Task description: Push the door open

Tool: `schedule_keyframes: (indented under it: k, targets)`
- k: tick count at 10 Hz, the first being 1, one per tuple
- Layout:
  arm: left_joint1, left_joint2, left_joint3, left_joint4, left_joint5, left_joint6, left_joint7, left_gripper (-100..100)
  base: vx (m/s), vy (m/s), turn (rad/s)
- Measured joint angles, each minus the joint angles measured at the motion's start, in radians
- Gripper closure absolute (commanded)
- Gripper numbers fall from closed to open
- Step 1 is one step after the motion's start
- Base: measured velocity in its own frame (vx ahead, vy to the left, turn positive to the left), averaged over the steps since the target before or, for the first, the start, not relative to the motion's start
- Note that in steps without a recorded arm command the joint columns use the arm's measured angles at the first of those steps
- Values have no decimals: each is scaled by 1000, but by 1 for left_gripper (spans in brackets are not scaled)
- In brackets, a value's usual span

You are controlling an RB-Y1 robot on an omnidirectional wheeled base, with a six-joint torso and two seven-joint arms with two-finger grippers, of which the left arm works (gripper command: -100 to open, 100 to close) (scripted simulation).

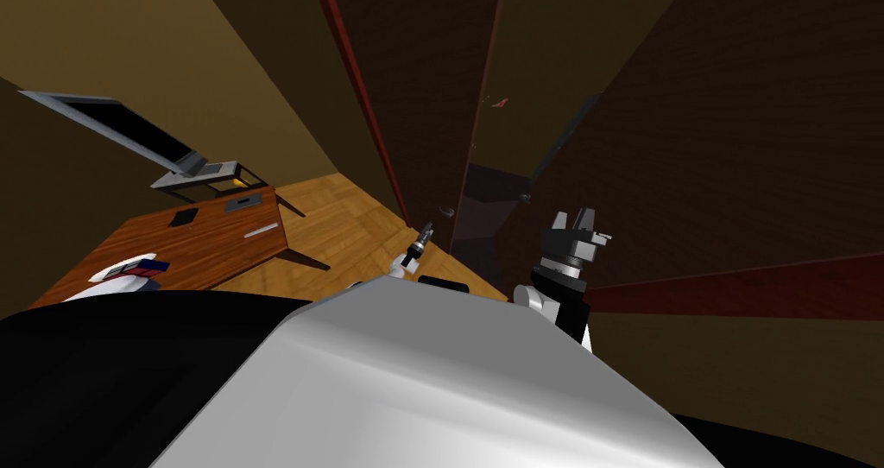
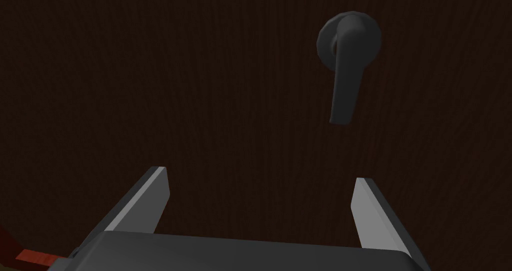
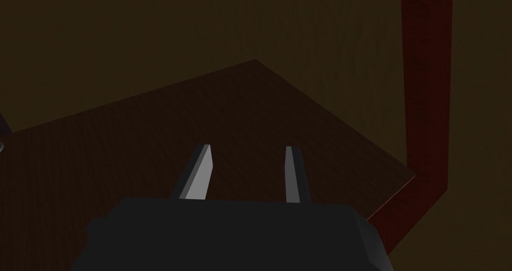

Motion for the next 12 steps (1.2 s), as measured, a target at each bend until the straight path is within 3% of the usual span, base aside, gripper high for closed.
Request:
schedule_keyframes:
  k: [3,7,9,12]
  targets:
    - [-17,1,-7,41,-9,-1,13,-100,46,45,-48]
    - [-67,-5,-13,167,-21,-35,28,-100,86,68,-115]
    - [-78,-5,-23,192,-33,-26,43,-100,76,90,-66]
    - [-104,-9,-26,253,-39,-39,51,-100,45,53,-64]
